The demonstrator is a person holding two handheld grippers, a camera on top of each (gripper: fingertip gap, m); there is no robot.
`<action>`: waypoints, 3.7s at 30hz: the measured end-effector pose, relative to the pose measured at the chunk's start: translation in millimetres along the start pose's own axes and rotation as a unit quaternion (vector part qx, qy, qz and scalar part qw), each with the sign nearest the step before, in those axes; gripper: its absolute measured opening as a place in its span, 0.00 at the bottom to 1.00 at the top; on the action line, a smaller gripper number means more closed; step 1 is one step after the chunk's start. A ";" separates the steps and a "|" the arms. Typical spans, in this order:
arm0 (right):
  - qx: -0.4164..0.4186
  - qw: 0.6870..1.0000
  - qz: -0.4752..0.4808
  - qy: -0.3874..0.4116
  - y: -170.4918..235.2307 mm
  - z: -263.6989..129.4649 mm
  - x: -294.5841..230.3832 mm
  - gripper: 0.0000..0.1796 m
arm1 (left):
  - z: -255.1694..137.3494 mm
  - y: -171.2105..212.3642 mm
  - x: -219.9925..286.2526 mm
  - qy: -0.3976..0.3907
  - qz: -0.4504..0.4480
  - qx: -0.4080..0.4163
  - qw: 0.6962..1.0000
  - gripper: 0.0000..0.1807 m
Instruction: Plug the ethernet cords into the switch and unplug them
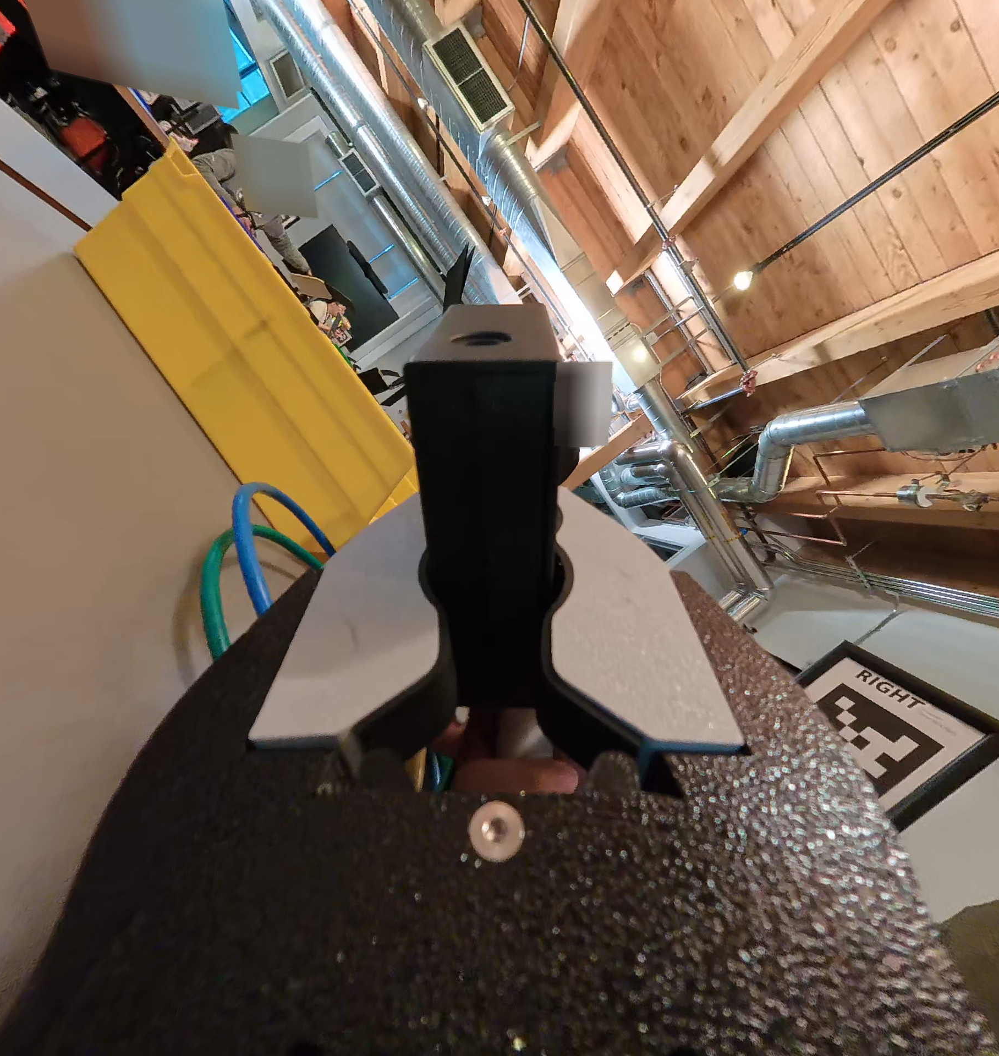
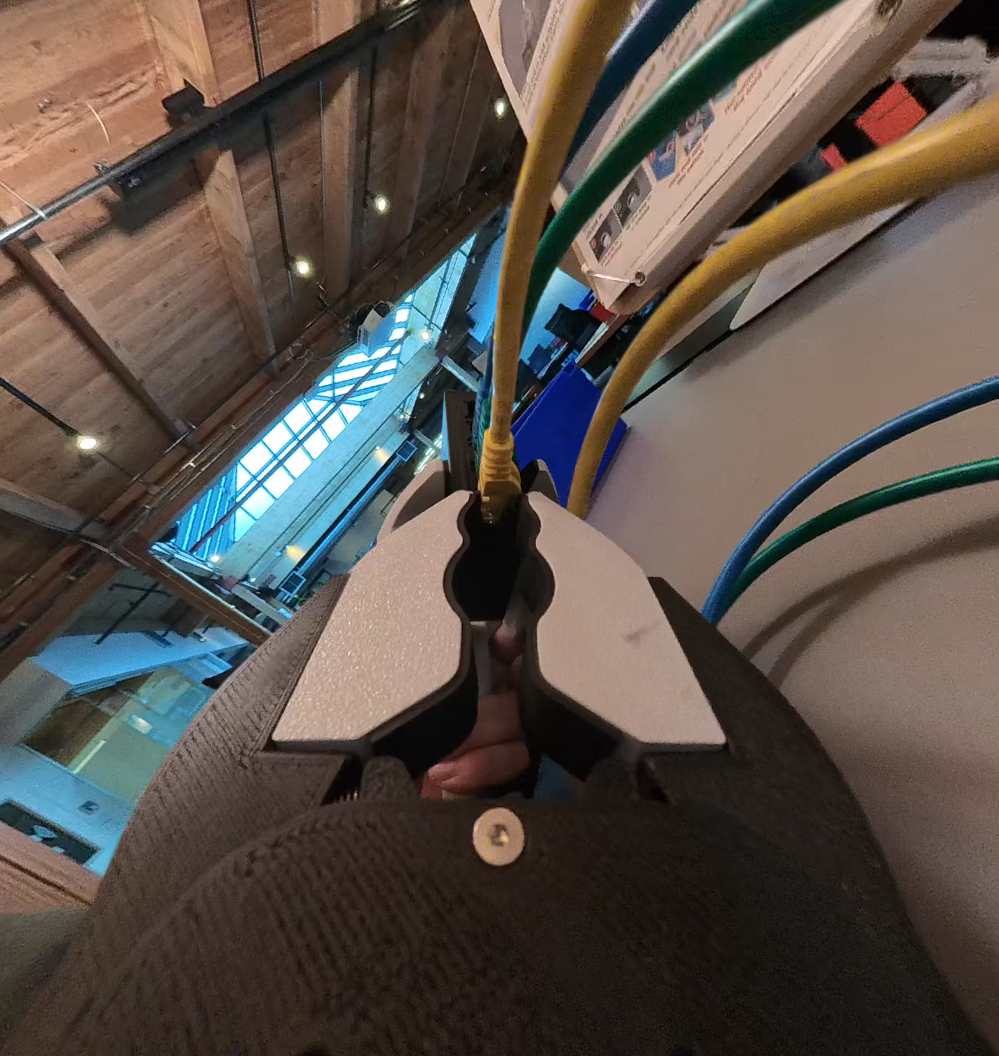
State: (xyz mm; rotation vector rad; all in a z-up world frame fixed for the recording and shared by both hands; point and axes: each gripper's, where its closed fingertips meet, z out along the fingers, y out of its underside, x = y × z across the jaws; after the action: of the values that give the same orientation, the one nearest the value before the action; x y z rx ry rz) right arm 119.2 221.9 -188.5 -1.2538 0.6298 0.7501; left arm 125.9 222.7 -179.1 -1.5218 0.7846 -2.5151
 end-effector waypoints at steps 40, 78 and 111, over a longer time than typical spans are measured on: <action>0.073 0.994 0.062 0.049 -4.9 -4.7 15.5 0.08 | -0.5 7.7 -14.1 -0.022 -0.089 -0.022 0.996 0.17; 0.003 0.999 -0.051 0.009 -21.2 -4.5 -3.0 0.08 | -0.7 -5.7 4.7 0.015 -0.090 0.034 0.995 0.15; 0.035 0.997 0.064 -0.019 -15.2 -10.8 -7.7 0.08 | -0.5 -7.2 12.3 0.014 -0.018 0.016 1.000 0.15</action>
State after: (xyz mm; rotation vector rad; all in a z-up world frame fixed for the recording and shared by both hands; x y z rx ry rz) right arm 126.2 208.0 -175.6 -1.1405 0.7038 0.8487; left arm 120.6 224.9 -166.1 -1.5083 0.7245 -2.5671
